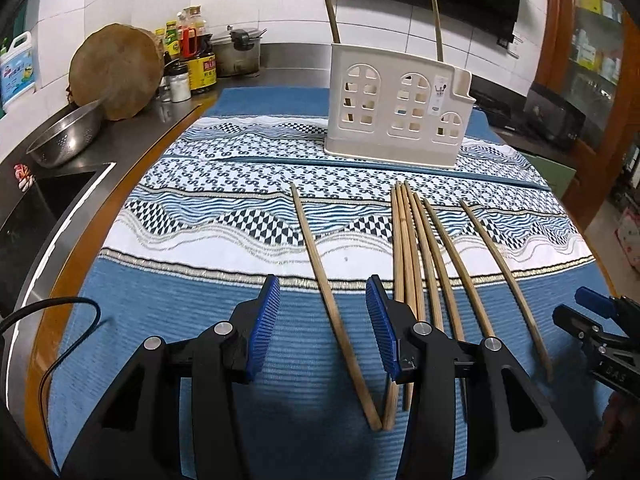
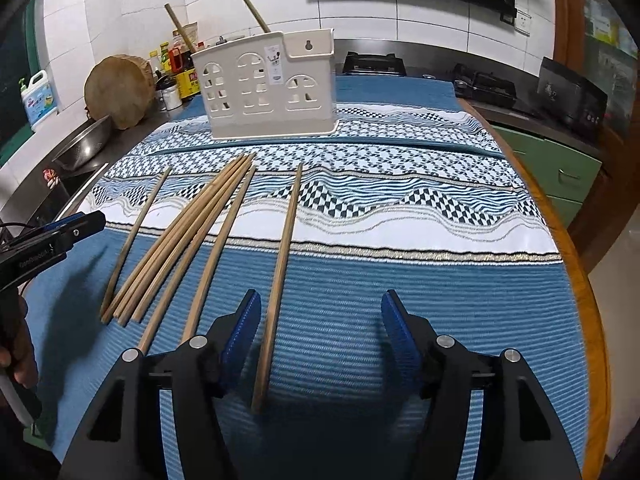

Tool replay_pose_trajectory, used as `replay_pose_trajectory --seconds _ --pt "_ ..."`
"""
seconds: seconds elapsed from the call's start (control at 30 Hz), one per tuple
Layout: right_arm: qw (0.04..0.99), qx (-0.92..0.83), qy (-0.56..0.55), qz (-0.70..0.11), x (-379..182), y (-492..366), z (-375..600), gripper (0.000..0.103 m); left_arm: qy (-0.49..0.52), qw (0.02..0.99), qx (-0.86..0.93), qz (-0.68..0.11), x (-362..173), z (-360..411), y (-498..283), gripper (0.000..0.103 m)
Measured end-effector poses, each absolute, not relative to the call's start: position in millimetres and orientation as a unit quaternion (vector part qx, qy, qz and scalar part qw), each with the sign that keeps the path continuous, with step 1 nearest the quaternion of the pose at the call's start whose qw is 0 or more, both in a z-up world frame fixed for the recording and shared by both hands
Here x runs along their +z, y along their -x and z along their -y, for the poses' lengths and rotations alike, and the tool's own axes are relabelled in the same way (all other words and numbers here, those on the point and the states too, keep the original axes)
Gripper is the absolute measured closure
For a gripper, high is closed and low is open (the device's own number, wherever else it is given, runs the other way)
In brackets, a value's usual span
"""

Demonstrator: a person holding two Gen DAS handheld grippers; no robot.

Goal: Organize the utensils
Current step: 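Position each gripper over a single chopstick and close both grippers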

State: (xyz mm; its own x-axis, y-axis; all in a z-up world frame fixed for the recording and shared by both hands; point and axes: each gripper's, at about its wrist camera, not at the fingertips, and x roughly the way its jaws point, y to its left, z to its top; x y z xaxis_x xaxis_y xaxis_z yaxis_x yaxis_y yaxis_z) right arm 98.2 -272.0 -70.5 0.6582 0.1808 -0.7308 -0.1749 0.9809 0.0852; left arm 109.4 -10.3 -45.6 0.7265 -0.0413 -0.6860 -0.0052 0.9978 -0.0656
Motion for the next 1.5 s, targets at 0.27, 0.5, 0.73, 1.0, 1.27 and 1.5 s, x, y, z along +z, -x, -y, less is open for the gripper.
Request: replay_pose_trajectory --seconds 0.27,0.5,0.73,1.0,1.27,1.5 --pt "0.911 0.098 -0.007 -0.401 -70.9 -107.4 271.3 0.036 0.031 0.923 -0.014 -0.382 -55.4 15.3 -124.1 0.057" --pt "0.91 0.105 -0.01 -0.401 -70.6 -105.6 268.4 0.036 0.034 0.919 -0.011 -0.393 -60.2 13.4 -123.1 0.057" --pt "0.916 0.11 -0.007 -0.386 -58.8 -80.6 266.2 0.036 0.039 0.921 -0.011 -0.387 -48.0 8.9 -114.6 0.057" --pt "0.922 0.103 -0.012 -0.374 -48.5 -61.5 270.3 0.036 0.036 0.929 -0.017 -0.368 -28.9 4.6 -99.2 0.058" --pt "0.921 0.099 -0.011 -0.376 -49.4 -48.9 263.9 0.044 0.041 0.927 -0.023 -0.371 -30.2 -2.7 -88.6 0.059" --pt "0.922 0.079 -0.015 -0.38 -50.5 -41.3 269.1 0.052 0.022 0.921 -0.039 -0.388 -41.5 11.5 -94.8 0.06"
